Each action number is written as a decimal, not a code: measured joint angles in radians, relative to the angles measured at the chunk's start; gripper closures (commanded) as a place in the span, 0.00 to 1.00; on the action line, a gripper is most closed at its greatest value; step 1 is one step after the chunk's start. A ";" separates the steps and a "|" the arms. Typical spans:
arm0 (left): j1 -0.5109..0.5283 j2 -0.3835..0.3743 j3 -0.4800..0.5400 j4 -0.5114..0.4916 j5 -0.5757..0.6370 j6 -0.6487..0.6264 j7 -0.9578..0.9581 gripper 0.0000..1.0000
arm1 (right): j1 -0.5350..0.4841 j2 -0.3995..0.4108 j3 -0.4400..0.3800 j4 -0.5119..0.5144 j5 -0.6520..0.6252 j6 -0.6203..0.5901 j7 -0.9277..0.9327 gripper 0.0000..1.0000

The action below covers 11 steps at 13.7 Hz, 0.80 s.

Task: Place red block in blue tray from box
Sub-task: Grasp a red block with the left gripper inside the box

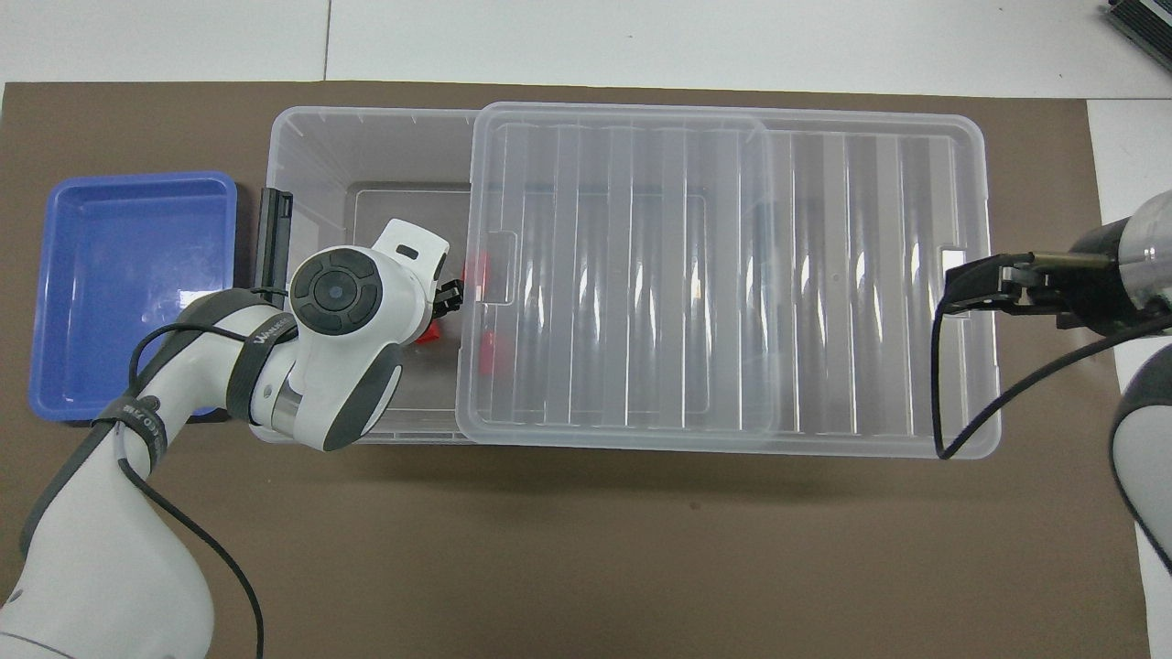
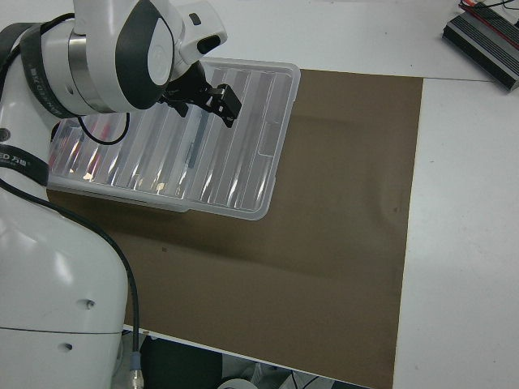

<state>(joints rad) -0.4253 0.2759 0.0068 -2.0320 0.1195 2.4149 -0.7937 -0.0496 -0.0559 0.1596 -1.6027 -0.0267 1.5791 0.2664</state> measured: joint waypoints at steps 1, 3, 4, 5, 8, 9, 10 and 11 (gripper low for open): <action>0.000 0.002 0.001 -0.015 0.000 0.017 0.015 0.00 | 0.025 0.000 -0.029 0.000 0.000 0.000 0.000 0.00; 0.000 0.007 0.002 -0.033 0.000 0.034 0.032 0.01 | 0.049 0.000 -0.066 -0.004 0.000 0.000 -0.001 0.00; 0.001 0.010 0.003 -0.035 0.000 0.038 0.036 0.11 | 0.055 0.000 -0.077 -0.007 0.000 0.000 -0.004 0.00; 0.001 0.011 0.003 -0.035 0.000 0.040 0.039 0.21 | 0.068 0.000 -0.094 -0.008 0.000 0.000 -0.011 0.00; 0.001 0.012 0.003 -0.035 0.000 0.041 0.041 0.66 | 0.088 0.000 -0.126 -0.011 0.000 -0.005 -0.022 0.00; 0.001 0.012 0.003 -0.035 0.000 0.041 0.042 0.80 | 0.088 0.000 -0.128 -0.012 0.000 -0.007 -0.022 0.00; 0.001 0.012 0.003 -0.035 0.000 0.041 0.043 0.93 | 0.088 0.000 -0.128 -0.013 0.000 -0.007 -0.022 0.00; 0.001 0.012 0.003 -0.034 0.000 0.041 0.043 1.00 | 0.088 0.000 -0.128 -0.015 0.000 -0.008 -0.022 0.00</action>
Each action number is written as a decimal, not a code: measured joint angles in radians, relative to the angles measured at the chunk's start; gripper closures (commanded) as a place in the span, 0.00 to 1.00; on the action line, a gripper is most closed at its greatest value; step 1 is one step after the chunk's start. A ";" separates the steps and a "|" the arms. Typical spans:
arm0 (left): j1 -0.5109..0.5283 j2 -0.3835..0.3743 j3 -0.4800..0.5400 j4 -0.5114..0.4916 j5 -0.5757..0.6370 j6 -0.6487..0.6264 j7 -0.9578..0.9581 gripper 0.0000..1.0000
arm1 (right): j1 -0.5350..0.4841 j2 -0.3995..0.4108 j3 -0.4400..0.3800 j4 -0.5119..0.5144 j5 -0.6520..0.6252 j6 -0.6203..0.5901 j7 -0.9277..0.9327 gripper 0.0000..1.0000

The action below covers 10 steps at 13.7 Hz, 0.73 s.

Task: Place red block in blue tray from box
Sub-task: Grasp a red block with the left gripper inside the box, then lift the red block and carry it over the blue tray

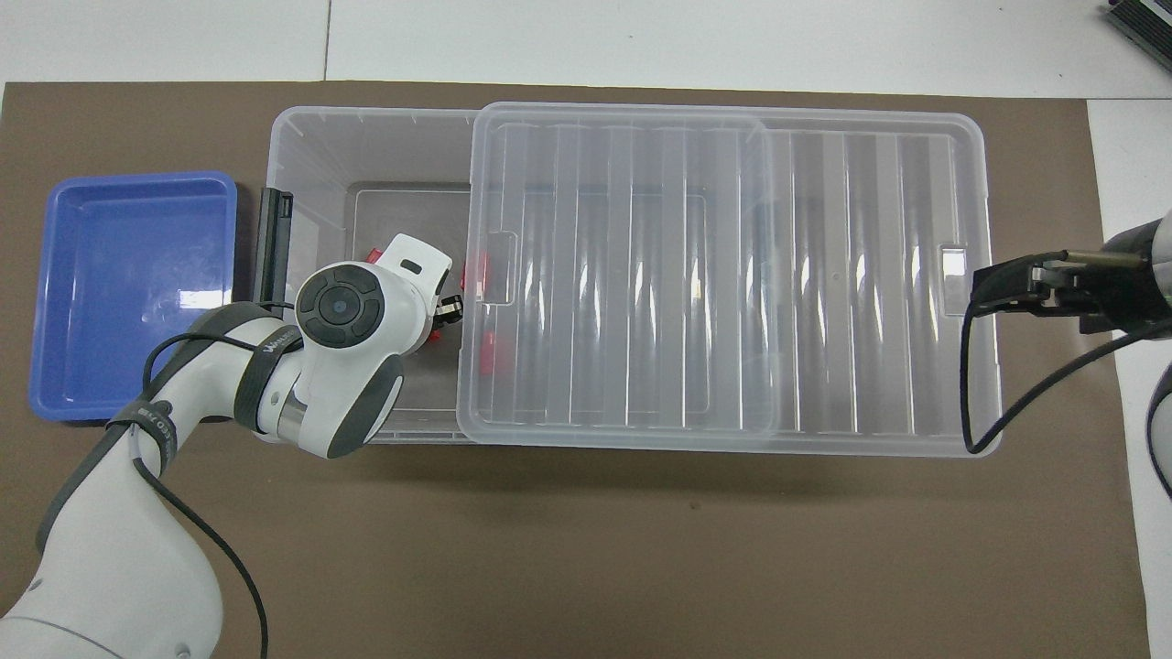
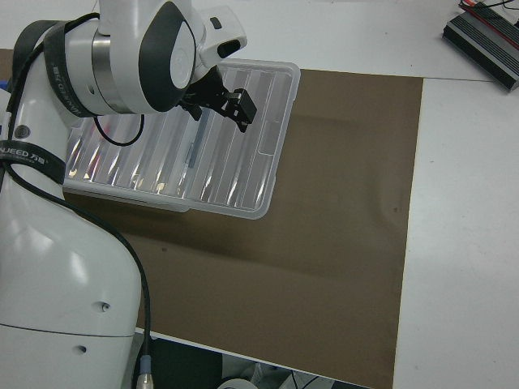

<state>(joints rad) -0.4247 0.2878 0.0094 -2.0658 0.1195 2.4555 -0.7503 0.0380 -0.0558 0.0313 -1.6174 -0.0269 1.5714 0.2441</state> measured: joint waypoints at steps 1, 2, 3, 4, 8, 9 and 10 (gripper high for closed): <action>0.000 0.000 0.000 0.001 0.000 -0.002 0.001 1.00 | 0.000 0.000 0.000 -0.002 0.000 -0.001 0.000 0.00; 0.000 0.000 0.000 0.002 0.000 -0.004 0.001 1.00 | 0.000 0.000 0.000 -0.003 0.000 -0.003 0.000 0.00; 0.000 0.000 0.000 0.006 0.000 -0.014 0.001 1.00 | 0.000 0.000 0.000 -0.004 0.000 -0.004 0.000 0.00; 0.000 0.000 0.000 0.014 0.000 -0.036 0.001 1.00 | 0.000 0.000 -0.001 -0.004 0.000 -0.004 0.000 0.00; 0.002 -0.009 0.002 0.172 -0.002 -0.271 0.001 1.00 | -0.003 0.000 -0.001 -0.004 0.000 -0.007 -0.005 0.00; 0.007 -0.016 0.005 0.229 -0.008 -0.346 0.001 1.00 | -0.005 0.000 -0.002 -0.004 0.000 -0.012 -0.013 0.00; 0.019 -0.023 0.006 0.290 -0.018 -0.424 0.001 1.00 | -0.005 -0.001 -0.002 -0.004 0.000 -0.019 -0.024 0.00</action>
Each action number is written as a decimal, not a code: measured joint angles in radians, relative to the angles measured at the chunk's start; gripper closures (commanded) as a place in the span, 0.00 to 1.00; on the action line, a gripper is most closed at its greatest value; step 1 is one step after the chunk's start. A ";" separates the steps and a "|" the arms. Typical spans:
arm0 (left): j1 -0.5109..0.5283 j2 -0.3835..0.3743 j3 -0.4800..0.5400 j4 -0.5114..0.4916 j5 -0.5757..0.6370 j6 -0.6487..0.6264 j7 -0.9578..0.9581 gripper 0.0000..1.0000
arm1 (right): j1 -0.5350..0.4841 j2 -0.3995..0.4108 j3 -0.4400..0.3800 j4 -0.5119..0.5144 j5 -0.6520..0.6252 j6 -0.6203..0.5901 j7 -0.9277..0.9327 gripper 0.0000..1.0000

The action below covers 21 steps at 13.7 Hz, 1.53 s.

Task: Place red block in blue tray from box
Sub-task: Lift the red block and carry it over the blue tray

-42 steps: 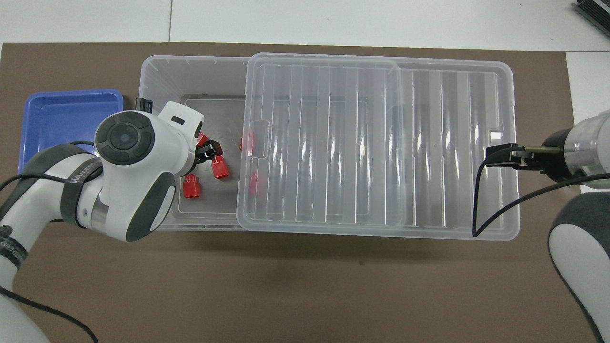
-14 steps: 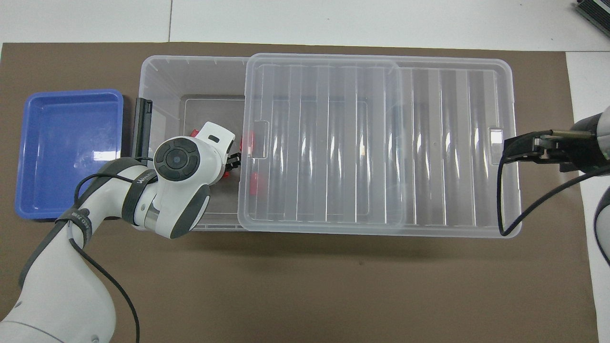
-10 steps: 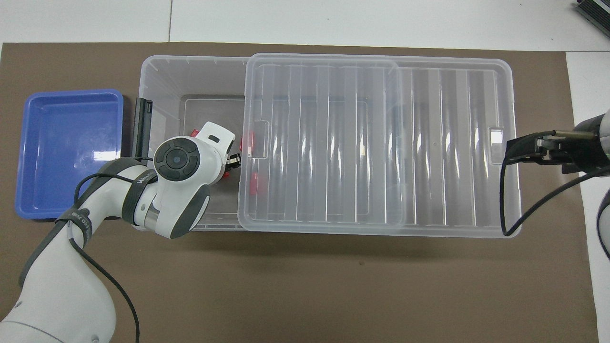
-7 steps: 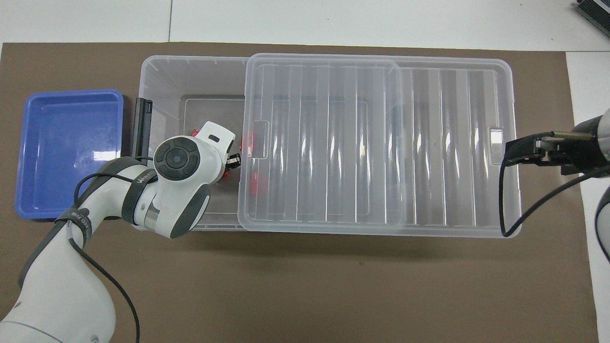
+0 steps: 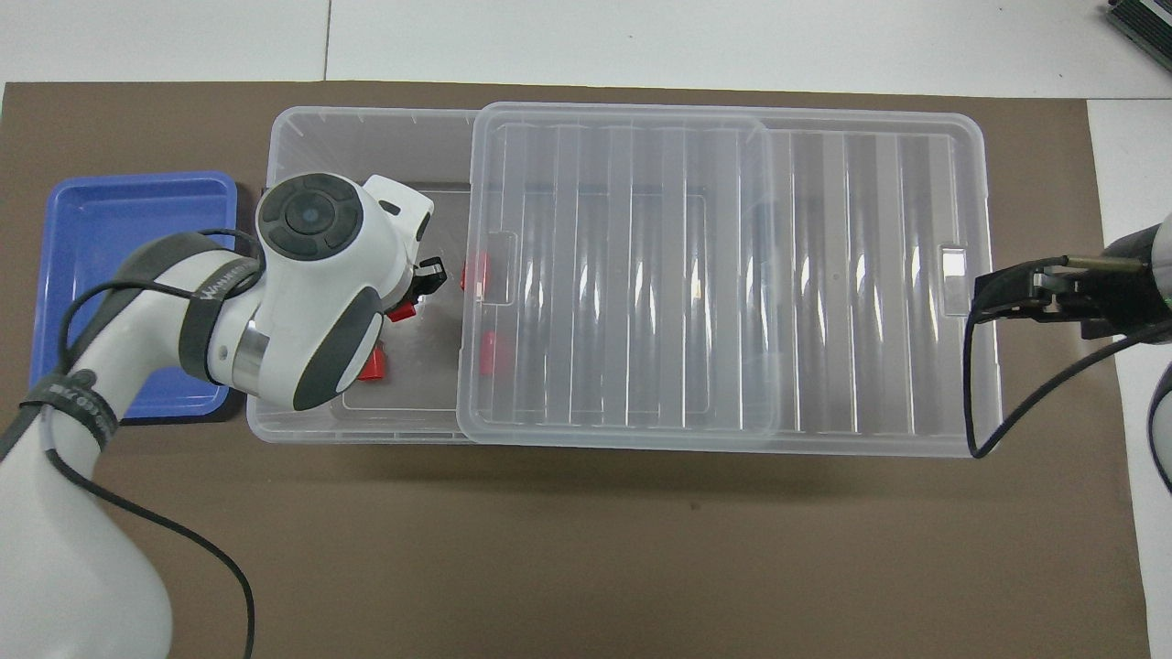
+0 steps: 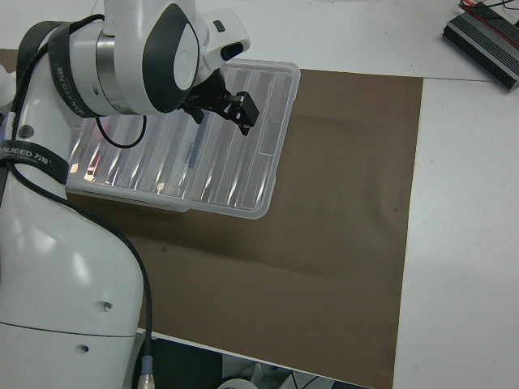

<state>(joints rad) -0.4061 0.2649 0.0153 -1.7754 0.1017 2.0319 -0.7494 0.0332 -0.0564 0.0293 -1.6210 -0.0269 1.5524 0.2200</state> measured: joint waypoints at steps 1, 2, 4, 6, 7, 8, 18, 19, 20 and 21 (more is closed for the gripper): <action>0.018 -0.006 0.001 0.064 -0.005 -0.082 0.011 1.00 | 0.000 -0.001 -0.001 0.001 0.000 -0.006 -0.014 0.00; 0.041 -0.010 0.001 0.130 -0.008 -0.169 0.044 1.00 | 0.000 -0.001 -0.003 0.004 0.000 -0.012 -0.021 0.00; 0.096 -0.019 0.003 0.237 -0.010 -0.326 0.158 1.00 | 0.000 -0.002 -0.005 0.012 0.000 -0.025 -0.030 0.00; 0.159 -0.031 0.010 0.299 -0.010 -0.427 0.319 1.00 | 0.000 -0.002 -0.005 0.018 0.000 -0.030 -0.031 0.00; 0.192 -0.040 0.014 0.310 -0.011 -0.443 0.409 1.00 | 0.000 -0.002 -0.005 0.018 0.000 -0.031 -0.031 0.01; 0.230 -0.049 0.016 0.310 -0.011 -0.445 0.505 1.00 | 0.000 -0.002 -0.005 0.019 0.000 -0.031 -0.031 0.06; 0.568 -0.067 0.020 -0.017 -0.016 0.023 0.984 1.00 | -0.045 0.011 -0.015 0.008 -0.024 0.028 -0.035 1.00; 0.577 -0.067 0.020 -0.087 -0.017 0.107 0.986 1.00 | -0.060 0.019 -0.015 0.005 -0.024 0.044 -0.049 1.00; 0.579 -0.067 0.019 -0.148 -0.017 0.174 0.986 1.00 | -0.070 0.028 -0.016 0.003 -0.024 0.063 -0.068 1.00; 0.579 -0.067 0.016 -0.191 -0.018 0.217 0.986 1.00 | -0.076 0.040 -0.016 0.000 -0.024 0.084 -0.080 1.00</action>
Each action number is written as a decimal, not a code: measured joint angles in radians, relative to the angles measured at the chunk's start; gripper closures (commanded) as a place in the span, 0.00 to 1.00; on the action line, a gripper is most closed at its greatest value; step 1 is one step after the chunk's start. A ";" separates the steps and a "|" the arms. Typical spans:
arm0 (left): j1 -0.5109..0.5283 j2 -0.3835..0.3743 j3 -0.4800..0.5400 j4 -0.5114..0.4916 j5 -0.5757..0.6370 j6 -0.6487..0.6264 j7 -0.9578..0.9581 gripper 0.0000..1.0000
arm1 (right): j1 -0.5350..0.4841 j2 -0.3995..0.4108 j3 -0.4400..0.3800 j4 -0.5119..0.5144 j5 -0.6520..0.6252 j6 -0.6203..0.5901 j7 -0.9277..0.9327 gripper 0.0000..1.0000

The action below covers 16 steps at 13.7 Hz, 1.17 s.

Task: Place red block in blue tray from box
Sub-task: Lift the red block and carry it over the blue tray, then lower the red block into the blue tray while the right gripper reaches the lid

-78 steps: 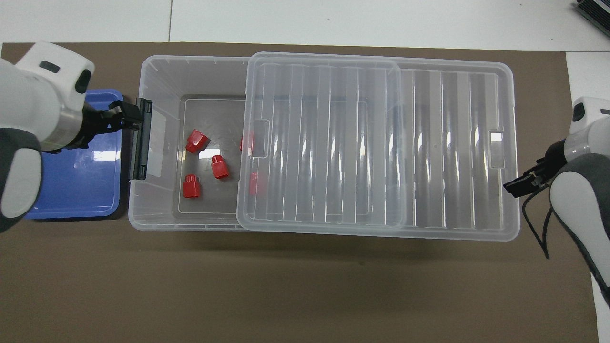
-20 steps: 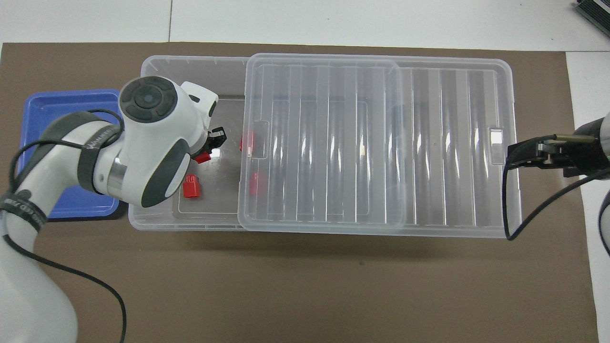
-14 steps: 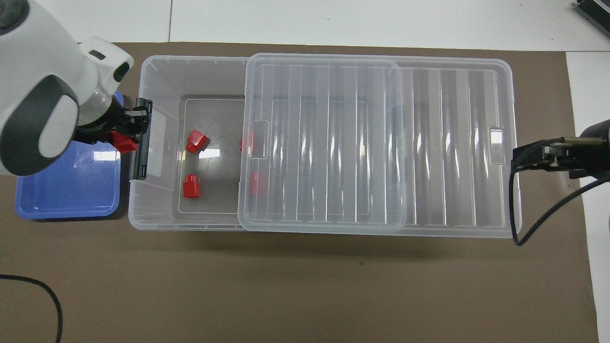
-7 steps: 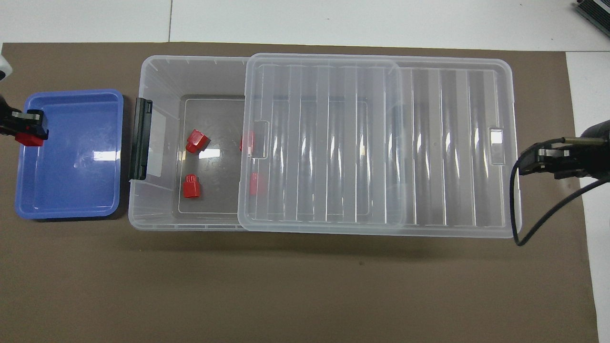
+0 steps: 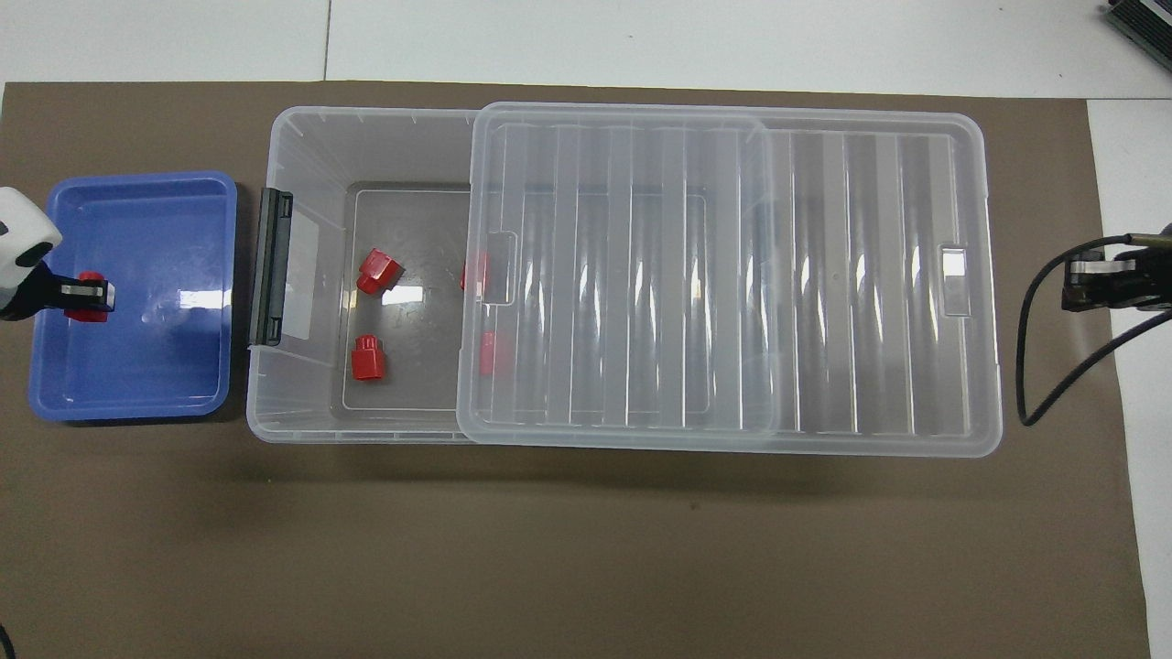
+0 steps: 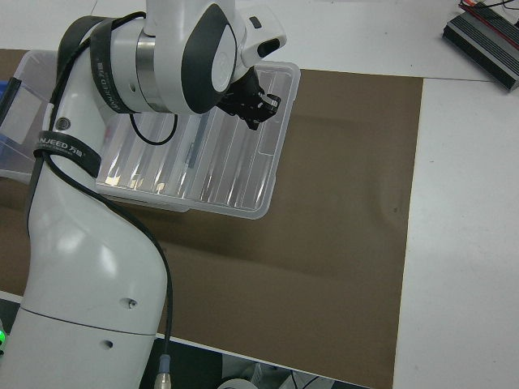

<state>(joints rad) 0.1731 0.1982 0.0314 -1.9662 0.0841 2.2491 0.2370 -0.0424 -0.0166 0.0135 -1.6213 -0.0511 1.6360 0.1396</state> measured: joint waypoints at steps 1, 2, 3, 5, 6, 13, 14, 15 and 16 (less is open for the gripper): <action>0.000 0.000 -0.005 -0.030 0.000 0.027 0.000 1.00 | -0.004 0.017 0.000 -0.002 0.000 0.025 -0.008 1.00; 0.000 0.000 -0.008 -0.047 0.000 0.042 0.000 1.00 | -0.009 0.035 0.000 -0.003 0.000 0.053 -0.014 1.00; 0.000 -0.001 -0.009 -0.065 0.000 0.064 0.000 1.00 | -0.017 0.059 0.000 -0.005 0.000 0.089 -0.031 1.00; 0.000 -0.002 -0.008 -0.115 0.000 0.130 0.000 1.00 | -0.037 0.111 -0.001 -0.007 0.000 0.172 -0.057 1.00; 0.001 -0.003 -0.007 -0.146 0.000 0.174 0.000 1.00 | -0.047 0.138 -0.001 -0.007 0.000 0.210 -0.065 1.00; 0.001 -0.003 -0.009 -0.214 -0.029 0.265 -0.001 1.00 | -0.086 0.269 -0.001 -0.002 0.000 0.387 -0.154 1.00; 0.001 -0.003 -0.010 -0.223 -0.031 0.283 -0.001 1.00 | -0.085 0.276 0.000 -0.001 0.000 0.395 -0.154 1.00; 0.001 -0.002 -0.010 -0.240 -0.031 0.311 -0.001 1.00 | -0.084 0.283 0.002 -0.001 0.000 0.413 -0.154 1.00; 0.001 0.001 -0.011 -0.259 -0.031 0.341 -0.001 1.00 | -0.082 0.292 0.003 -0.001 0.000 0.432 -0.154 1.00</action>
<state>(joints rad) 0.1740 0.1987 0.0209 -2.2257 0.0528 2.5898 0.2358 -0.1249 0.2751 0.0169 -1.6225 -0.0511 2.0679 -0.0145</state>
